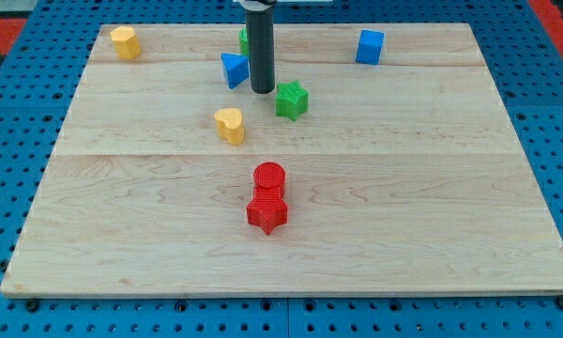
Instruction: Slide the green star closer to the red circle and red star
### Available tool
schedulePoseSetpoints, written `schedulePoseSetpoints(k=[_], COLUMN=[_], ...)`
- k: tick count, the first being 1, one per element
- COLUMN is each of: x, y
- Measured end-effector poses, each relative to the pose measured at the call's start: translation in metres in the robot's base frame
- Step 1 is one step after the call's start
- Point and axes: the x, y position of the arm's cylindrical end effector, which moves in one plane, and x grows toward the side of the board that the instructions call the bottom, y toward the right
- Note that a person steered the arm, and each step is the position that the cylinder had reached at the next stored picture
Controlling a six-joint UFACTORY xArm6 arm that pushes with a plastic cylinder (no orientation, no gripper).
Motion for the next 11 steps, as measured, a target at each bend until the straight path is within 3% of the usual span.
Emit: schedulePoseSetpoints(k=[2,3,4,6,10,11], x=[0.072,0.072,0.033,0.056,0.059,0.078], y=[0.056,0.056,0.056,0.08,0.071,0.063])
